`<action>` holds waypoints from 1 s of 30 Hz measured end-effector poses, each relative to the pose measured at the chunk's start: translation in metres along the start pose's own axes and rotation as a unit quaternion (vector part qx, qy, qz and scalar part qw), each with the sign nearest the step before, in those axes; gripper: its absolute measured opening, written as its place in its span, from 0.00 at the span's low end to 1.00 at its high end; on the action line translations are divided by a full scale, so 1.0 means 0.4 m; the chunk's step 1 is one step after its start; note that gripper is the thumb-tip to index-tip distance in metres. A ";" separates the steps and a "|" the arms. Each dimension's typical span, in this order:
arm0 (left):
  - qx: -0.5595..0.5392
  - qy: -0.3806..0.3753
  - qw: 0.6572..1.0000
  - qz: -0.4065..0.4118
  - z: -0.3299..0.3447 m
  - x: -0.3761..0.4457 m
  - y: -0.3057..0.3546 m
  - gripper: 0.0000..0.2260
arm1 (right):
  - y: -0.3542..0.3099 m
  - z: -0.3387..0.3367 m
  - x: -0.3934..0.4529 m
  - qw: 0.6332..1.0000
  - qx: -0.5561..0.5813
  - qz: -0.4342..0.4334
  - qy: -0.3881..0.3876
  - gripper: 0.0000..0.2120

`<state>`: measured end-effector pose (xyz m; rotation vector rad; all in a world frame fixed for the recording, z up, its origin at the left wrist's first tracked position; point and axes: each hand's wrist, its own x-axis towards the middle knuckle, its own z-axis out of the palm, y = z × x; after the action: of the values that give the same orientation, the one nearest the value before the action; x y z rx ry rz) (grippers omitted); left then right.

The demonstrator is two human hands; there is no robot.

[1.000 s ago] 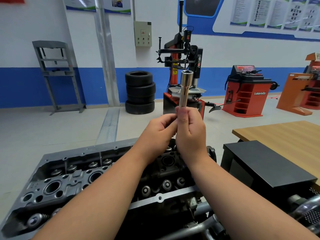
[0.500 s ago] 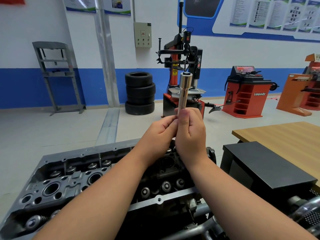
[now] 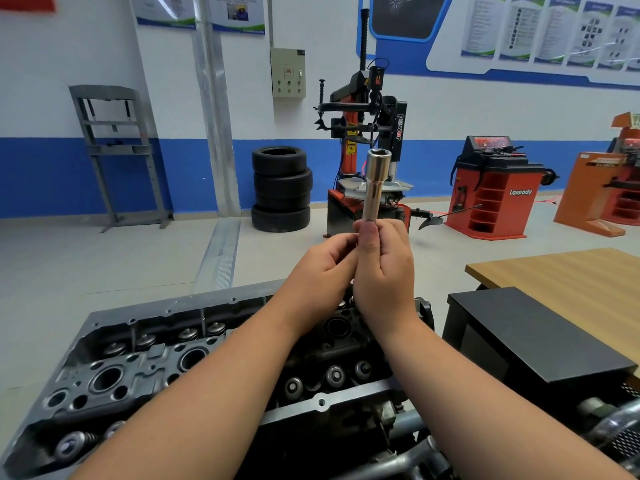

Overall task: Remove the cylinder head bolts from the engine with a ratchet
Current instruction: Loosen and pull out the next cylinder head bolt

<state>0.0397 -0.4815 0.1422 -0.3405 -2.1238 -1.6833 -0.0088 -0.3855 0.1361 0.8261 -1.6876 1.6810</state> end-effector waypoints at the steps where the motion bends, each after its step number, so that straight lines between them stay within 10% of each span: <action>1: 0.010 0.007 1.000 -0.003 -0.002 0.002 0.002 0.11 | -0.003 0.001 -0.002 1.000 0.008 0.005 -0.005 0.20; 6: 0.017 0.079 0.996 -0.030 0.001 0.013 -0.001 0.08 | -0.071 -0.006 0.014 0.994 0.096 0.033 -0.034 0.39; 13: -0.019 0.036 0.999 -0.019 0.011 0.011 -0.008 0.06 | -0.201 0.020 0.154 0.969 0.152 0.191 -0.038 0.21; 18: -0.002 0.024 0.999 -0.031 0.000 -0.001 0.004 0.11 | -0.189 -0.028 0.206 0.892 0.275 0.289 -0.211 0.23; 26: 0.040 0.085 0.995 -0.030 -0.002 0.012 -0.003 0.16 | -0.227 0.032 0.195 0.961 0.098 0.248 -0.071 0.16; 30: 0.041 0.018 0.999 -0.031 0.004 -0.001 -0.013 0.07 | -0.210 0.011 0.199 0.957 0.129 0.217 -0.140 0.14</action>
<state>0.0376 -0.4812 0.1371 -0.2204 -2.1901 -1.6185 0.0082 -0.3907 0.2507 0.8933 -1.9756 2.2051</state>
